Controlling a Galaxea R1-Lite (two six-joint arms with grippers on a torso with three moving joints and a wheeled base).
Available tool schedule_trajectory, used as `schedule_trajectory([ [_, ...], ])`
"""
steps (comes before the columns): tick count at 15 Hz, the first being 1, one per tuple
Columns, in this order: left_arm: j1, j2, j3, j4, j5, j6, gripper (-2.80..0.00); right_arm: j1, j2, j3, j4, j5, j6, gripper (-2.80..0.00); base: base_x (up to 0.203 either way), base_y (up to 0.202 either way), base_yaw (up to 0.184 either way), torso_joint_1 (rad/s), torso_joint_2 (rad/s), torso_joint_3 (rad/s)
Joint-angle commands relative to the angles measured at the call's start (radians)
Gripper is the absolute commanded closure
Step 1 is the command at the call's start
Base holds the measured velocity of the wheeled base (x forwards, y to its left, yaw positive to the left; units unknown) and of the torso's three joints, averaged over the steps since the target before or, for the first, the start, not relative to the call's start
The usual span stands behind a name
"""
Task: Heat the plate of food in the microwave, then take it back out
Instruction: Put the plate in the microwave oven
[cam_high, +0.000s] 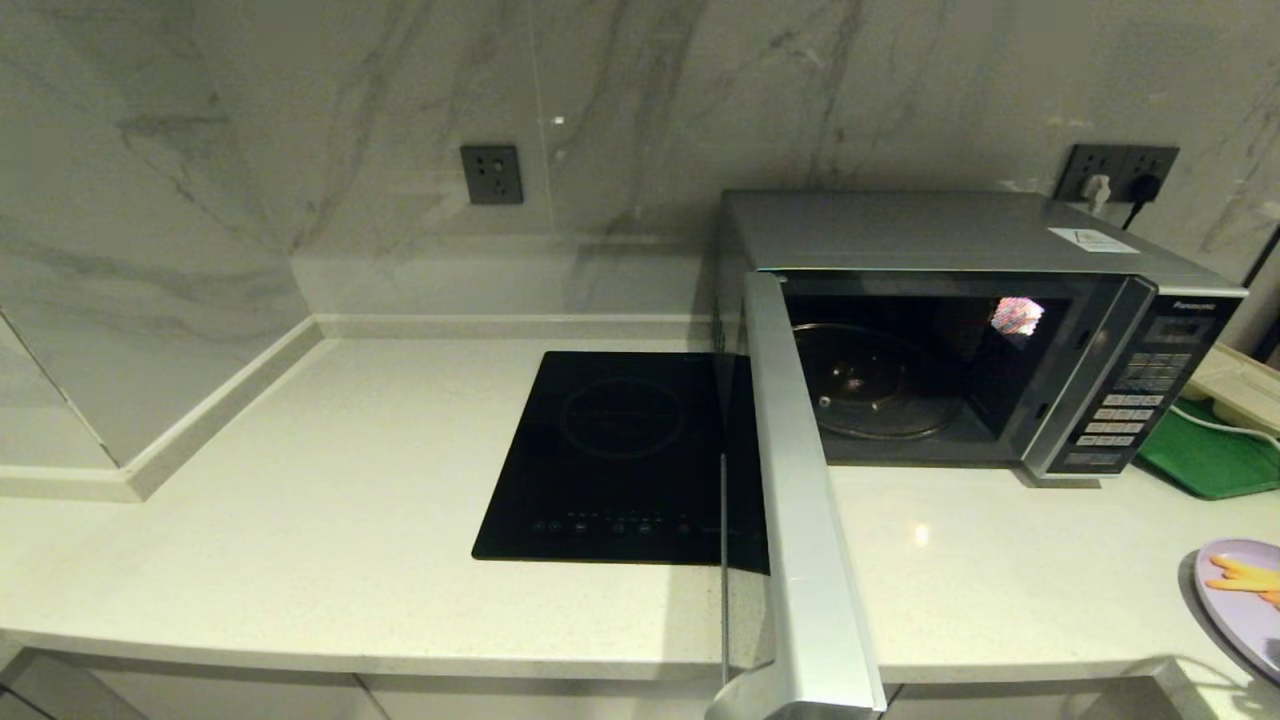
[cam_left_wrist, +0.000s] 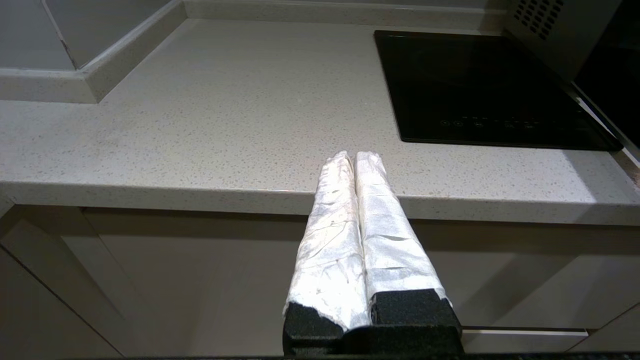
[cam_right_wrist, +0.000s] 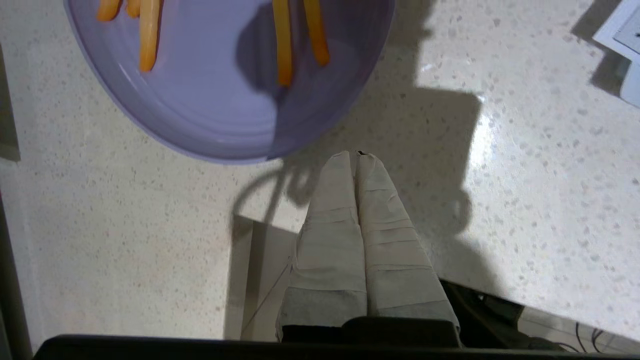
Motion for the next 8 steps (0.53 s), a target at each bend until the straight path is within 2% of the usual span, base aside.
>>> schedule_trajectory([
  [1,0.000,0.000,0.000,0.000,0.000,0.000,0.00,-0.004,0.042,0.026,-0.036,0.005,-0.001,0.00,0.000,0.000,0.000,0.000,0.00,0.000],
  [2,0.000,0.000,0.000,0.000,0.000,0.000,0.00,-0.004,0.053,0.025,-0.036,0.005,-0.007,0.00,0.000,0.000,0.000,0.000,0.00,0.000],
  [3,0.000,0.000,0.000,0.000,0.000,-0.001,0.00,-0.006,0.071,0.024,-0.037,0.005,-0.017,-2.80,0.000,0.000,0.000,0.000,0.00,0.000],
  [8,0.000,0.000,0.000,-0.002,0.000,-0.002,0.00,-0.006,0.064,0.015,-0.052,0.023,-0.014,-2.80,0.000,0.000,0.000,0.000,0.00,0.000],
])
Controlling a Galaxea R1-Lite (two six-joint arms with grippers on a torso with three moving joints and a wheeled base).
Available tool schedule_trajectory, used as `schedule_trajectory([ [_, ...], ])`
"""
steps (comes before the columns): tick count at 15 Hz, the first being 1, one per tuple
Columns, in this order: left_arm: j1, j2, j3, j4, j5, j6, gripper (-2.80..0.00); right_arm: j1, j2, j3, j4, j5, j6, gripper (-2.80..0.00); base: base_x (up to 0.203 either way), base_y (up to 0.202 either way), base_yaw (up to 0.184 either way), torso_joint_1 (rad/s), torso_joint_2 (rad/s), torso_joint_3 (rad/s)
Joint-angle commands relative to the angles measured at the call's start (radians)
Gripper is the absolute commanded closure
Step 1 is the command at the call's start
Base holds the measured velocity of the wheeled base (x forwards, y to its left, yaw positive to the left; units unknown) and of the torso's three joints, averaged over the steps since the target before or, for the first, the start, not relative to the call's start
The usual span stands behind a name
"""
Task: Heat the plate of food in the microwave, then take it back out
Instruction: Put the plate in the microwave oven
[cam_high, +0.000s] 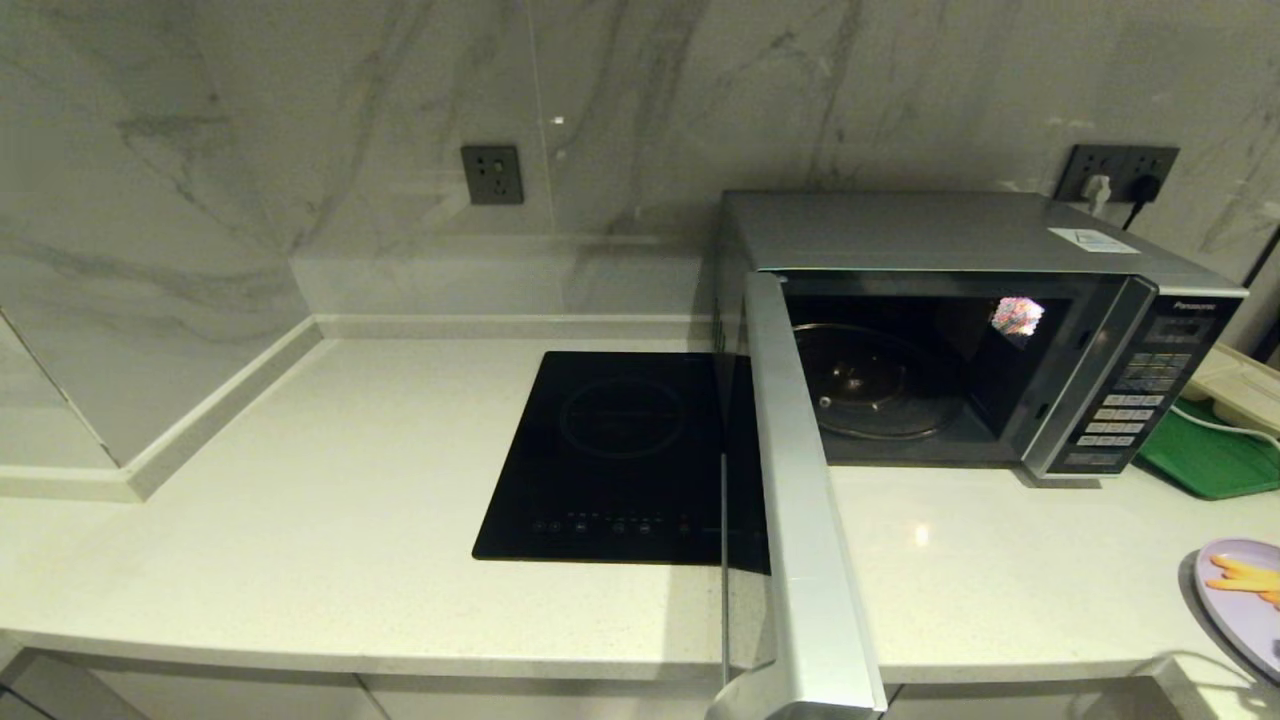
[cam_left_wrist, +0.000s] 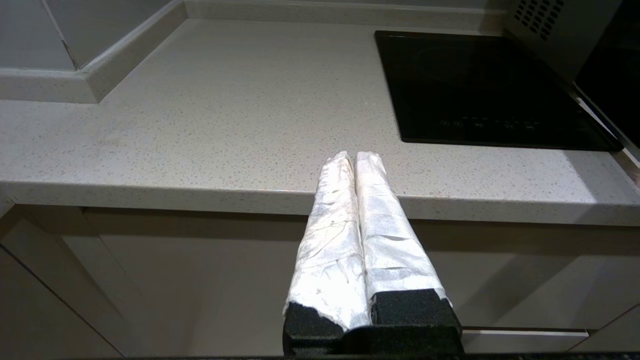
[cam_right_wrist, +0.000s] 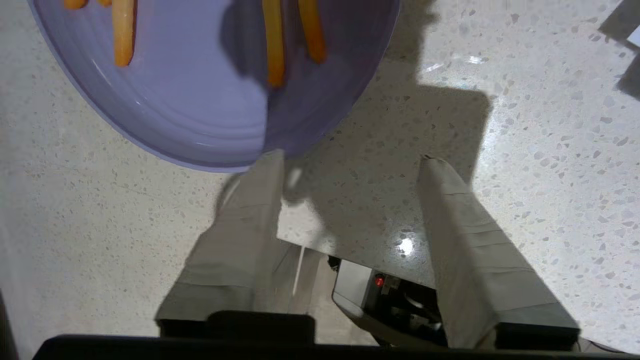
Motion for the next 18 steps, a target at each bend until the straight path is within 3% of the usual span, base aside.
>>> schedule_trajectory([
  [1,0.000,0.000,0.000,0.000,0.000,-0.001,0.00,0.000,-0.041,0.011,-0.023,0.021,0.000,-2.80,0.000,0.000,0.000,0.000,0.00,0.000],
  [4,0.000,0.000,0.000,0.000,0.000,0.000,0.00,0.001,-0.098,0.014,-0.051,0.036,-0.014,-2.80,0.000,0.000,0.000,0.000,0.00,0.000],
  [9,0.000,0.000,0.000,0.000,0.000,0.000,0.00,0.000,0.023,-0.027,-0.052,-0.065,0.027,-2.80,0.000,0.000,0.000,0.000,0.00,0.000],
  [18,0.000,0.000,0.000,0.000,0.000,0.000,0.00,-0.027,0.148,-0.054,-0.058,-0.114,0.050,-2.80,0.000,0.000,0.000,0.000,0.00,0.000],
])
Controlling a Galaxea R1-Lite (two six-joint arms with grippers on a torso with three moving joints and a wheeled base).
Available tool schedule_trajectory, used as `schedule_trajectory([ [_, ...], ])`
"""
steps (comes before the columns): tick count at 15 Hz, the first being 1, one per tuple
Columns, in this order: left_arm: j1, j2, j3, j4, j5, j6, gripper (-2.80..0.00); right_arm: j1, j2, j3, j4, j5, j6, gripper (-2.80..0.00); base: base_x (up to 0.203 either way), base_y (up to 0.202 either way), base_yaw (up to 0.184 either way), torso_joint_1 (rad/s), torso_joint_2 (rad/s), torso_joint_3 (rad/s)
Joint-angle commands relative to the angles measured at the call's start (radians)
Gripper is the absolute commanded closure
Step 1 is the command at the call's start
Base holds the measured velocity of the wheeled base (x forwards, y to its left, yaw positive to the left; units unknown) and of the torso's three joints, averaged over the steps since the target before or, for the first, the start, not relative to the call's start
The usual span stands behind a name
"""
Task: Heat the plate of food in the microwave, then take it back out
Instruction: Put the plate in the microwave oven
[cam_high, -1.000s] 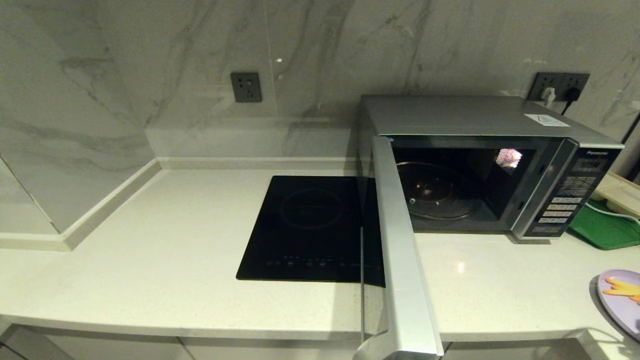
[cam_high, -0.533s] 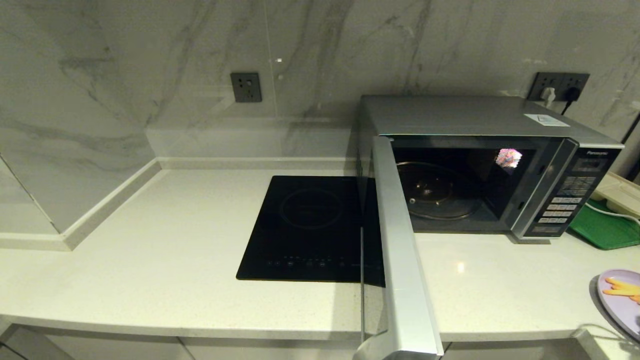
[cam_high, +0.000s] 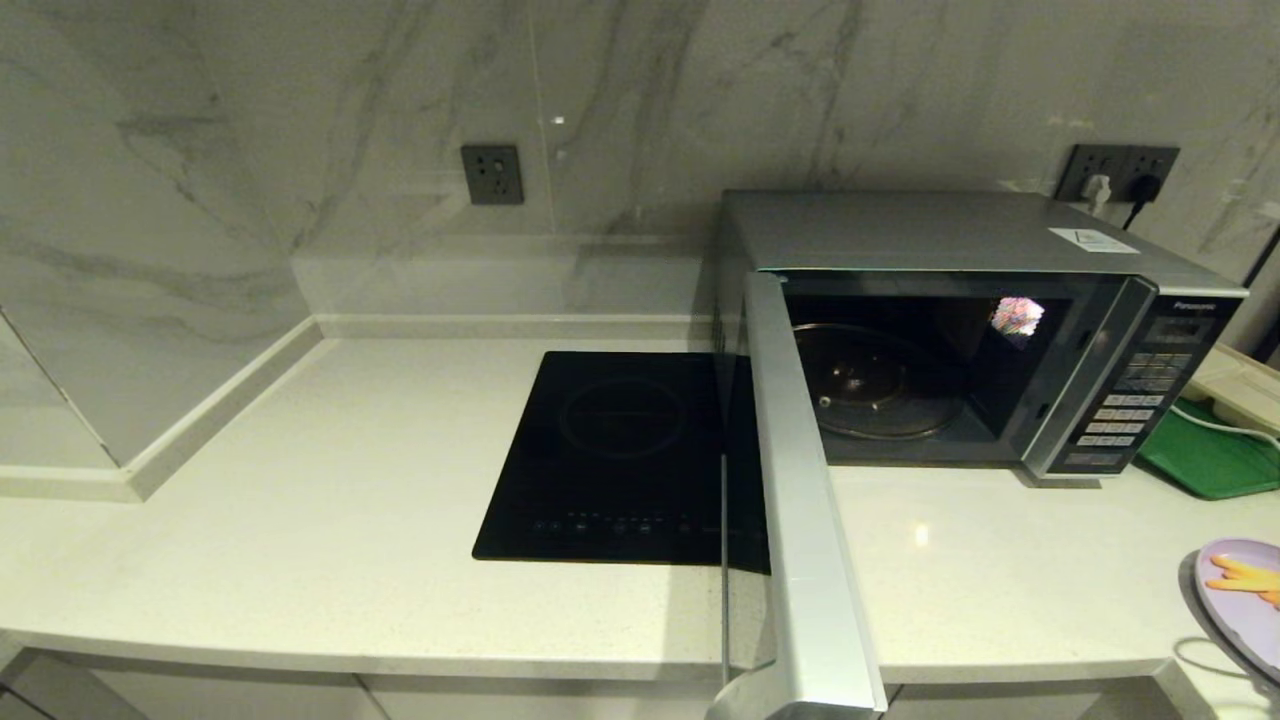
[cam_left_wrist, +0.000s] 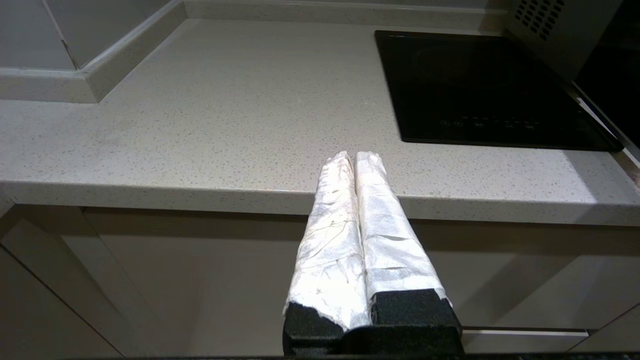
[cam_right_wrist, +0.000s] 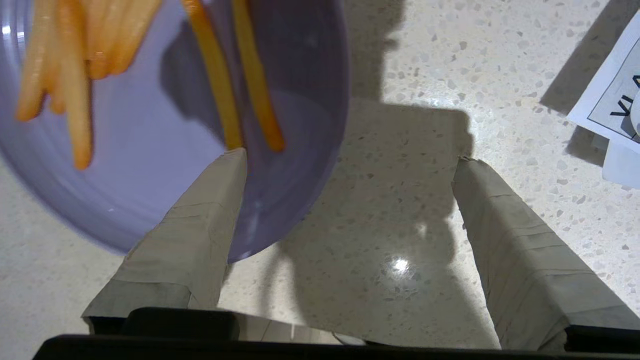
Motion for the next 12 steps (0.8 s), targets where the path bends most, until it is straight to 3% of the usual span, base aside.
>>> schedule_trajectory([
  [1,0.000,0.000,0.000,-0.001,0.000,0.000,0.00,-0.010,0.047,0.000,0.000,-0.004,0.002,-2.80,0.000,0.000,0.000,0.000,0.00,0.000],
  [7,0.000,0.000,0.000,-0.001,0.000,0.000,0.00,-0.024,0.082,0.006,-0.001,-0.011,0.002,-2.80,0.000,0.000,0.000,0.000,0.00,0.000],
  [12,0.000,0.000,0.000,-0.001,0.000,0.000,0.00,-0.026,0.125,0.020,-0.110,-0.072,0.003,-2.80,0.000,0.000,0.000,0.000,0.00,0.000],
])
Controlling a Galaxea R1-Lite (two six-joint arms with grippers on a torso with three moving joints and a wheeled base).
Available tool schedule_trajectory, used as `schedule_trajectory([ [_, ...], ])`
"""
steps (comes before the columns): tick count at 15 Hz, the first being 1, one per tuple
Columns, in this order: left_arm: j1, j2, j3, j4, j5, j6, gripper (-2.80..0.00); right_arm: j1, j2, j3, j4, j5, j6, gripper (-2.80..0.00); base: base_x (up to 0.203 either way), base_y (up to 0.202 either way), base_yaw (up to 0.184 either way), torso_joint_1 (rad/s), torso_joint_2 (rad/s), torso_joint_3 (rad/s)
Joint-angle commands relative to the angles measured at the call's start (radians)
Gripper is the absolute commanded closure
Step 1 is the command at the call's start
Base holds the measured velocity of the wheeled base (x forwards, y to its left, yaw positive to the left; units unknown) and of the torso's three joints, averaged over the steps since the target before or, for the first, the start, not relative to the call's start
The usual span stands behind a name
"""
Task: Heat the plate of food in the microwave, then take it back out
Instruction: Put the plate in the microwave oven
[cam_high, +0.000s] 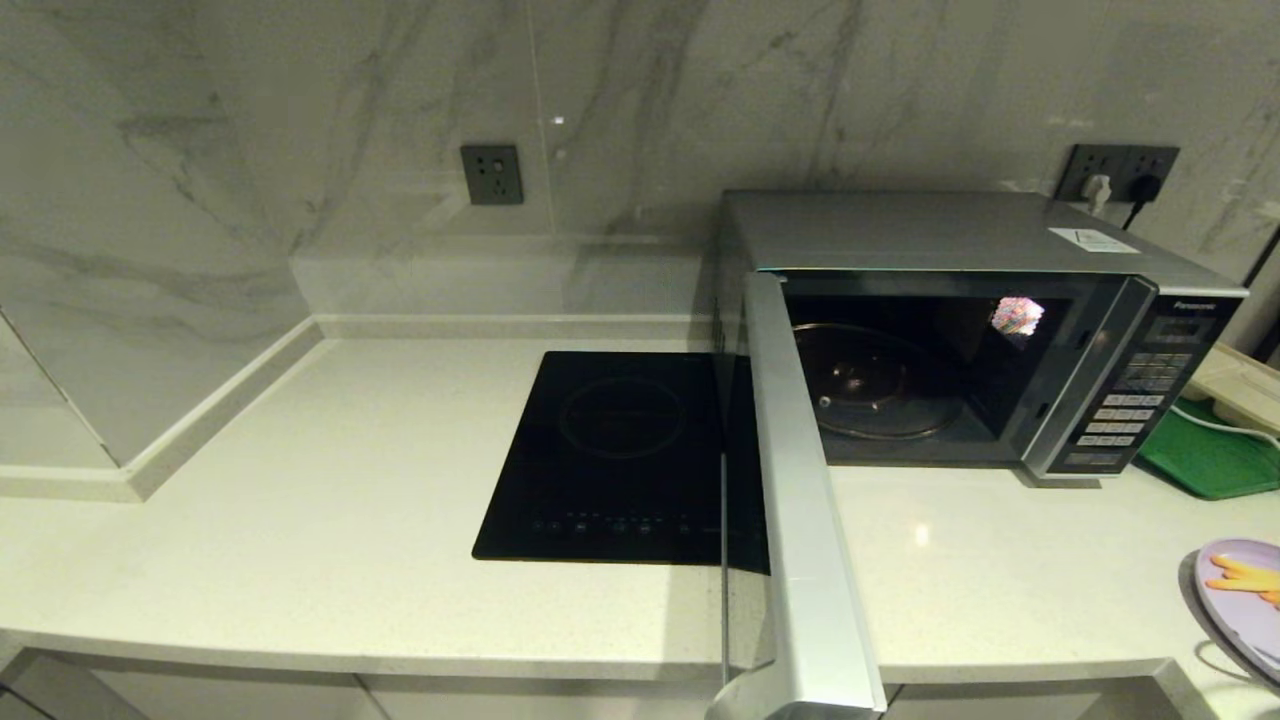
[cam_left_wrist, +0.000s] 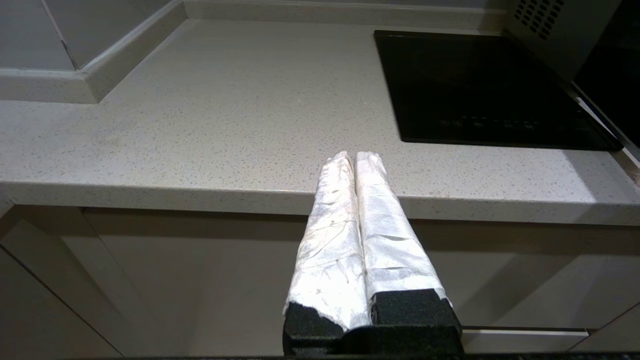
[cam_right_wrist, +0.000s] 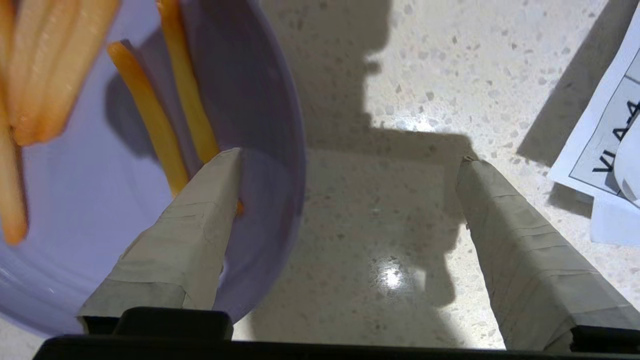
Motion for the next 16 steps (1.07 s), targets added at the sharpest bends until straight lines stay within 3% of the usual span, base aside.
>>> schedule_trajectory([
  [1,0.000,0.000,0.000,-0.001,0.000,-0.001,0.00,0.000,0.028,0.003,-0.003,-0.001,0.005,-2.80,0.000,0.000,0.000,0.000,0.00,0.000],
  [13,0.000,0.000,0.000,-0.001,0.000,-0.002,0.00,0.001,0.042,0.000,-0.004,0.007,0.005,-2.80,0.000,0.000,0.000,0.000,0.00,0.000],
  [14,0.000,0.000,0.000,-0.001,0.000,0.000,0.00,0.001,0.042,0.000,-0.003,0.007,0.005,0.00,0.000,0.000,0.000,0.000,0.00,0.000],
  [16,0.000,0.000,0.000,-0.001,0.000,-0.002,0.00,0.001,0.044,0.001,-0.004,0.009,0.005,0.00,0.000,0.000,0.000,0.000,0.00,0.000],
])
